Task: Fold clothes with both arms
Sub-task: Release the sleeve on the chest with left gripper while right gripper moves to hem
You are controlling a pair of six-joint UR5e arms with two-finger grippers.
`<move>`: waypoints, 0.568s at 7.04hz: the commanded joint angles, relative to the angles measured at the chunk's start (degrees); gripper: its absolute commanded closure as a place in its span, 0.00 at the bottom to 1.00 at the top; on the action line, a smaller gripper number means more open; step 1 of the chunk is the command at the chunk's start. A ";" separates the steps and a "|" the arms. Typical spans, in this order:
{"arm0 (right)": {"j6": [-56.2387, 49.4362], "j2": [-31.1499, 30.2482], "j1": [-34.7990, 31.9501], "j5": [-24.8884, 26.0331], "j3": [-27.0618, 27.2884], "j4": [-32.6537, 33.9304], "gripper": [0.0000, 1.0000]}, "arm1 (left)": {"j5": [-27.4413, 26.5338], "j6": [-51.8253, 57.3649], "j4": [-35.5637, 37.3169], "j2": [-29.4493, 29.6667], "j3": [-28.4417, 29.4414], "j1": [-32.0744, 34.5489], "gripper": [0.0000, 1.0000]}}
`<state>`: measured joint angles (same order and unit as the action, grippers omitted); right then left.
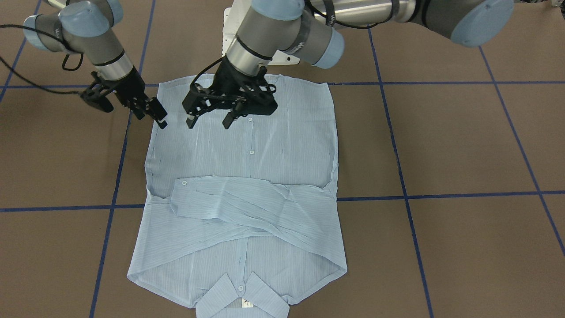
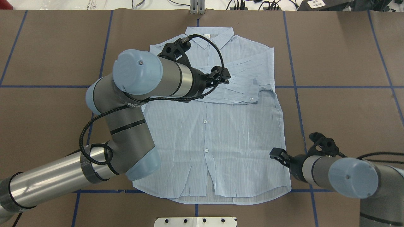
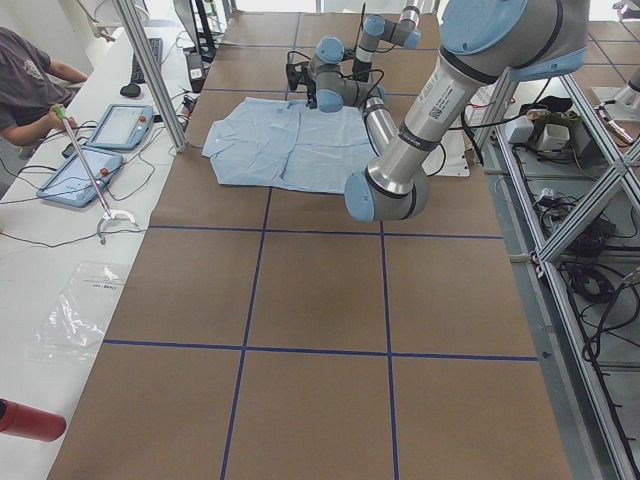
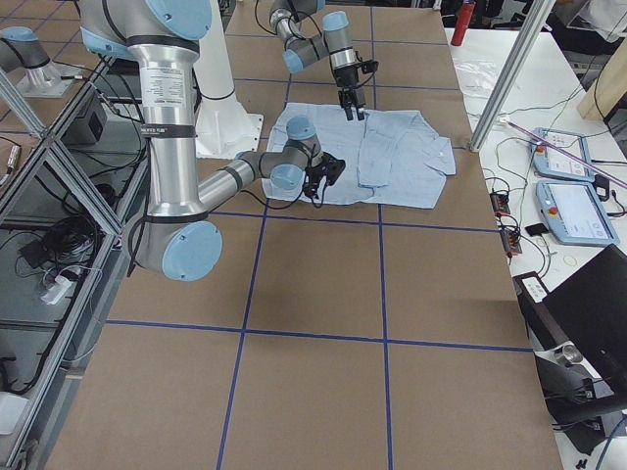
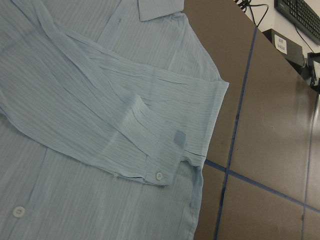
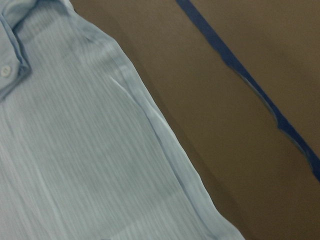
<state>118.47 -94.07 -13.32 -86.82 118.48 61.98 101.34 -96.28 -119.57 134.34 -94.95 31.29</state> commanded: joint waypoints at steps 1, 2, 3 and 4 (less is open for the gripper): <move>4.48 -1.98 5.84 3.33 0.88 2.09 0.11 | -0.17 1.01 0.13 -1.19 -1.03 0.44 0.03; 4.49 -3.82 5.94 3.15 1.23 2.01 0.13 | -0.26 0.92 0.13 -1.28 -1.03 0.44 0.03; 4.49 -4.53 6.02 2.98 1.41 2.01 0.19 | -0.26 0.83 0.13 -1.28 -1.03 0.44 0.03; 4.58 -4.54 6.02 2.72 2.19 2.10 0.31 | -0.26 0.83 0.13 -1.36 -0.94 0.44 0.03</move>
<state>122.93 -98.19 -7.40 -83.87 120.00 63.99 101.09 -95.42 -119.44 133.06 -95.95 31.72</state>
